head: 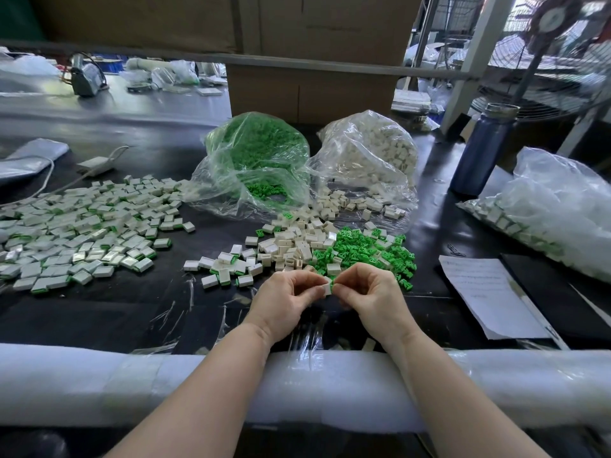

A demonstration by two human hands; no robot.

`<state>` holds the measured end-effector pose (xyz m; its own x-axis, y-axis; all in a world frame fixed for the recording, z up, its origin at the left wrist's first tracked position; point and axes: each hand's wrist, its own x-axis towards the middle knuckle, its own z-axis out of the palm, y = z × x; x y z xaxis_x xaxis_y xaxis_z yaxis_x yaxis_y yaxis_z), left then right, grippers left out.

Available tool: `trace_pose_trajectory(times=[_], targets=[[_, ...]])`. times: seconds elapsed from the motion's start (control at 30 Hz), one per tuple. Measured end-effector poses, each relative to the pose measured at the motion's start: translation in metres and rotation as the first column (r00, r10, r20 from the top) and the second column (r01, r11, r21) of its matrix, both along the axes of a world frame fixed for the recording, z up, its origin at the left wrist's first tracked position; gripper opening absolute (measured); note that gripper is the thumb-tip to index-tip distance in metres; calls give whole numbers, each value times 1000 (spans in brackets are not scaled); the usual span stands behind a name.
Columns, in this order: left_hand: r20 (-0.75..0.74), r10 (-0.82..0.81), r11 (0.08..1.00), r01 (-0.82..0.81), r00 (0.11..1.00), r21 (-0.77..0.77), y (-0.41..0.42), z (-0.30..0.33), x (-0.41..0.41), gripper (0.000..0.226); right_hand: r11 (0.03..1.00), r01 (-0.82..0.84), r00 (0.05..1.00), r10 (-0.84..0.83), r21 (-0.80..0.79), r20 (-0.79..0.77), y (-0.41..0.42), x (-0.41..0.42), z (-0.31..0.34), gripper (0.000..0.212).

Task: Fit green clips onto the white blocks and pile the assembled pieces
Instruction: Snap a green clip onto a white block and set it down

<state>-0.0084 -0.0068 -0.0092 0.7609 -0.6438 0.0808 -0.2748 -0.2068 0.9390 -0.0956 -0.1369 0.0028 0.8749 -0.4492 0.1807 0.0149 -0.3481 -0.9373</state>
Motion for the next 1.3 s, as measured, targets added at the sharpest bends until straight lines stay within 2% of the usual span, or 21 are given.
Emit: trace_pose_trajectory(times=[0.4, 0.57, 0.67, 0.8, 1.0, 1.17, 1.3], targets=[[25, 6, 997, -8, 1000, 80, 0, -4, 0, 16, 993, -79, 996, 83, 92, -40, -2, 0, 0, 25], [33, -12, 997, 9, 999, 74, -1, -3, -2, 26, 992, -110, 990, 115, 64, -78, -2, 0, 0, 27], [33, -15, 998, 13, 999, 65, -1, -2, -3, 24, 992, -100, 992, 106, 70, -72, -2, 1, 0, 27], [57, -17, 998, 14, 998, 56, -2, -1, -3, 12, 986, -38, 999, 41, 164, -15, -2, 1, 0, 20], [166, -21, 998, 11, 986, 59, -2, -2, -4, 26, 974, -4, 1000, 2, 228, 8, -2, 2, 0, 17], [132, -10, 999, 5, 991, 42, -2, -1, -4, 11, 961, -16, 1000, 10, 277, 24, -3, 0, 1, 11], [104, -36, 995, 26, 994, 95, -1, 0, -3, 14, 975, -10, 1000, 11, 222, -3, -1, 0, 1, 13]])
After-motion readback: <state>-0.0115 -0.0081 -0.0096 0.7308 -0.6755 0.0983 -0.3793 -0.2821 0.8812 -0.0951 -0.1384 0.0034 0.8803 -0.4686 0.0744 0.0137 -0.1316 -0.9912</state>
